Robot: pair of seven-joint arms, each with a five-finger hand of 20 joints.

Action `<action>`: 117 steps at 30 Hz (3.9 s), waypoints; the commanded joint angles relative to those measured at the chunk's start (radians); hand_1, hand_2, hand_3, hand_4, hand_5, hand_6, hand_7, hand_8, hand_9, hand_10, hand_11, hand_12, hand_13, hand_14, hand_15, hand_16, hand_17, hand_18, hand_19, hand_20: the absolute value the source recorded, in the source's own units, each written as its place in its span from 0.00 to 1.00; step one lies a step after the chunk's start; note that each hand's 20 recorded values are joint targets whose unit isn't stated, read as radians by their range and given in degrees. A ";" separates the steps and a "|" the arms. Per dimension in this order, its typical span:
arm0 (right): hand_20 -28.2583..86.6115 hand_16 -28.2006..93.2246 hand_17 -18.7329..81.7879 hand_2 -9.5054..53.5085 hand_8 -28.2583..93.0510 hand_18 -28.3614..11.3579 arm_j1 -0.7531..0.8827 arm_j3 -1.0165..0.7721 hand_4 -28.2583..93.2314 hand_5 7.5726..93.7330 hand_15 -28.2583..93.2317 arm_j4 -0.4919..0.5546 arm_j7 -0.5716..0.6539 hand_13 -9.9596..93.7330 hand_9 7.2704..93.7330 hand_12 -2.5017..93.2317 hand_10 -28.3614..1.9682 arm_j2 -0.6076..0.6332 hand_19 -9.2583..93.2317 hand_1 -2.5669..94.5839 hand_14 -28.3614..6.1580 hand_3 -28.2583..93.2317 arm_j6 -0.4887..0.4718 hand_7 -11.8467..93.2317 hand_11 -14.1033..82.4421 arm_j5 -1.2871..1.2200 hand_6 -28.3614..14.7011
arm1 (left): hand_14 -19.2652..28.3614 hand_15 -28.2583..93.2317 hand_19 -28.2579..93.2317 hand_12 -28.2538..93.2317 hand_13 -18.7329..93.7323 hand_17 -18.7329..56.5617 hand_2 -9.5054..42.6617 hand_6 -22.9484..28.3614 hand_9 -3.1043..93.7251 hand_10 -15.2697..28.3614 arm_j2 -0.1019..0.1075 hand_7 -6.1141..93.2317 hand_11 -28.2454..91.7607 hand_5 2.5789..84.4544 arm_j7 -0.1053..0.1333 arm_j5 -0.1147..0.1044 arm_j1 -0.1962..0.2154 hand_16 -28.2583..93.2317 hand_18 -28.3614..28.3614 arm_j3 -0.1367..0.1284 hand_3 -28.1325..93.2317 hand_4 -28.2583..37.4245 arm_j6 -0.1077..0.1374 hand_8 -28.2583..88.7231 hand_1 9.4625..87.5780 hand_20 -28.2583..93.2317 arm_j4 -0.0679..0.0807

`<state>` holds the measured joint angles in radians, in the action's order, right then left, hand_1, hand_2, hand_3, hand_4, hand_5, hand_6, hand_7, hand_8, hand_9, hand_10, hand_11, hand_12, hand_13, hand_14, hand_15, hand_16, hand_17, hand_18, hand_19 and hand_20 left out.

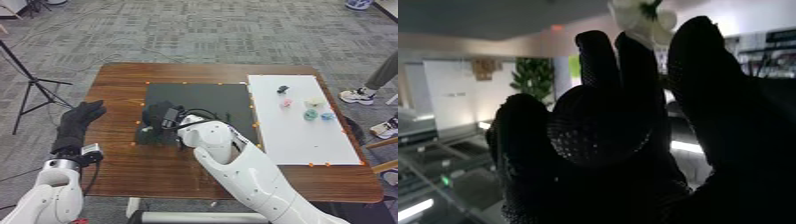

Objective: Arrange flowers

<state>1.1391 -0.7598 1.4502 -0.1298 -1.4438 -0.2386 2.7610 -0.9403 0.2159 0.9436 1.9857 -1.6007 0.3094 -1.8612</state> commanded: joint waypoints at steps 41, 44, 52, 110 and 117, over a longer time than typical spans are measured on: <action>0.64 0.46 0.49 0.00 0.15 0.18 0.167 -0.433 0.03 0.49 0.50 0.542 0.094 0.70 0.56 0.19 0.49 0.543 0.65 0.26 0.45 0.80 0.406 0.32 0.24 -0.480 0.61 | 0.76 0.37 0.28 0.32 0.50 0.29 0.28 0.53 0.57 0.68 -0.020 0.22 0.41 0.58 0.012 0.006 0.062 0.22 0.70 -0.047 0.81 0.00 0.012 0.17 0.11 0.35 -0.050; 0.65 0.46 0.49 0.00 0.16 0.17 0.266 -0.549 0.01 0.48 0.50 0.561 0.103 0.70 0.55 0.20 0.48 0.586 0.66 0.25 0.45 0.79 0.409 0.31 0.24 -0.477 0.60 | 0.76 0.37 0.28 0.32 0.50 0.29 0.28 0.53 0.57 0.68 -0.023 0.23 0.41 0.58 0.014 0.009 0.067 0.22 0.70 -0.050 0.81 0.00 0.013 0.17 0.11 0.35 -0.052; 0.70 0.47 0.51 0.00 0.16 0.16 0.472 -0.754 0.01 0.51 0.55 0.520 0.153 0.75 0.61 0.21 0.49 0.647 0.77 0.30 0.49 0.80 0.323 0.33 0.28 -0.441 0.62 | 0.76 0.38 0.28 0.32 0.50 0.29 0.27 0.48 0.57 0.67 -0.026 0.24 0.41 0.59 0.018 0.015 0.098 0.22 0.70 -0.062 0.81 0.00 0.017 0.17 0.13 0.35 -0.066; 0.74 0.47 0.52 0.00 0.10 0.16 0.474 -0.825 0.00 0.54 0.64 0.098 -0.029 0.77 0.61 0.22 0.54 0.614 0.85 0.40 0.53 0.85 0.182 0.46 0.33 -0.181 0.73 | 0.76 0.39 0.27 0.32 0.52 0.32 0.26 0.46 0.58 0.67 -0.044 0.25 0.42 0.62 0.054 0.040 0.098 0.21 0.67 -0.036 0.80 0.00 0.014 0.16 0.16 0.35 -0.079; 0.74 0.47 0.51 0.00 0.10 0.16 0.482 -0.836 0.00 0.53 0.64 0.077 -0.057 0.77 0.59 0.22 0.53 0.597 0.85 0.39 0.53 0.85 0.147 0.46 0.32 -0.142 0.73 | 0.76 0.39 0.27 0.32 0.52 0.32 0.25 0.45 0.58 0.67 -0.044 0.25 0.42 0.62 0.054 0.038 0.098 0.21 0.67 -0.039 0.80 0.00 0.009 0.16 0.16 0.35 -0.083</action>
<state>1.6093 -1.5811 1.5486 -0.1568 -0.8351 -0.0539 2.5730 -0.9743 0.2680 0.9780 2.0776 -1.6390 0.3325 -1.9353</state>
